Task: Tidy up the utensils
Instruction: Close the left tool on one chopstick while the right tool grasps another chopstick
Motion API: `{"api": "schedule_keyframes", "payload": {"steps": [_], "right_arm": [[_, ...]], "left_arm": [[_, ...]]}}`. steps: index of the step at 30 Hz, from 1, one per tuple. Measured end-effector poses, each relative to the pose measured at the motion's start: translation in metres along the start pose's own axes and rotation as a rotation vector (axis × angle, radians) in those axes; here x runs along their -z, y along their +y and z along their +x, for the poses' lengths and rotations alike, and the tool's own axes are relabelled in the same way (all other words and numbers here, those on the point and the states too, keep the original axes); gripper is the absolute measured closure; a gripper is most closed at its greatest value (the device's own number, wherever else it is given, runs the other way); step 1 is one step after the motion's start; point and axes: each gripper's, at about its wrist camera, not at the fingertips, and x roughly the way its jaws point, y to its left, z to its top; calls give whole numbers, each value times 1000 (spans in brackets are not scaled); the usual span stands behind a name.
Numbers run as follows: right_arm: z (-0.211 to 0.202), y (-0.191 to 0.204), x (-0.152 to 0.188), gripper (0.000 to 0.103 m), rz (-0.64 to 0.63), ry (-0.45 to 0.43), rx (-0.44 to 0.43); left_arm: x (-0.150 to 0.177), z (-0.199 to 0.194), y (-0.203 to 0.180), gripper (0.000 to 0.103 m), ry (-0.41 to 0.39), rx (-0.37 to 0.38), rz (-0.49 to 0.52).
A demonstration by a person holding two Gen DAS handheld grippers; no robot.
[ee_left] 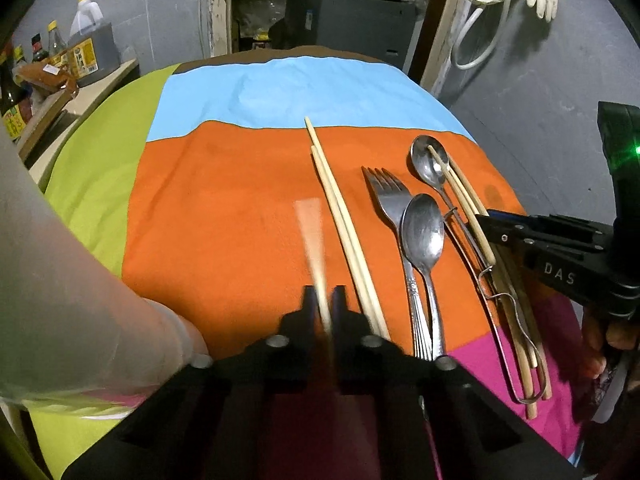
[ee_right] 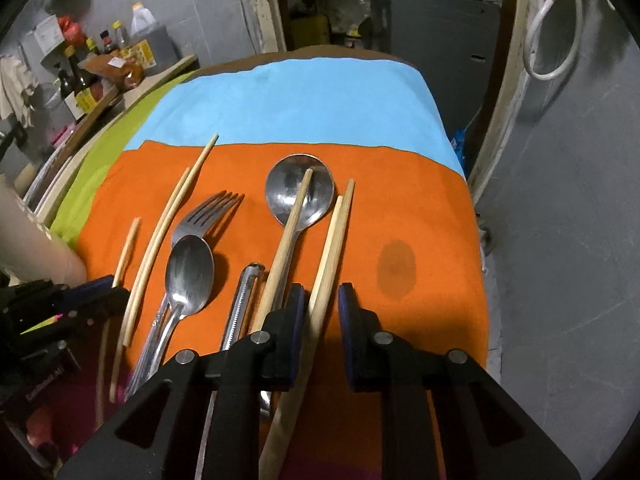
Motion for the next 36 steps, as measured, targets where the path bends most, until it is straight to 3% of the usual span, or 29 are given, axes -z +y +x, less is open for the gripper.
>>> {"api": "schedule_keyframes", "payload": {"steps": [4,7,21,27,36], "right_arm": [[-3,-16,4,92,126,20,-128],[-4,-25,8,92,183,28,-177],[-14,-18,16,96,136,6,-140],[-17,-28,21,97,200,18,-215],[-30,-27,24,98,202,-35,-229]], "left_arm": [[4,-2,0,101,1,18,-12],[6,-4,-1,101,7,30,-23],[15,-10,-3,101,25,40,-42],[15,-8,-4,101,40,30,-17],[23,-16,-4,101,-1,47,-32]]}}
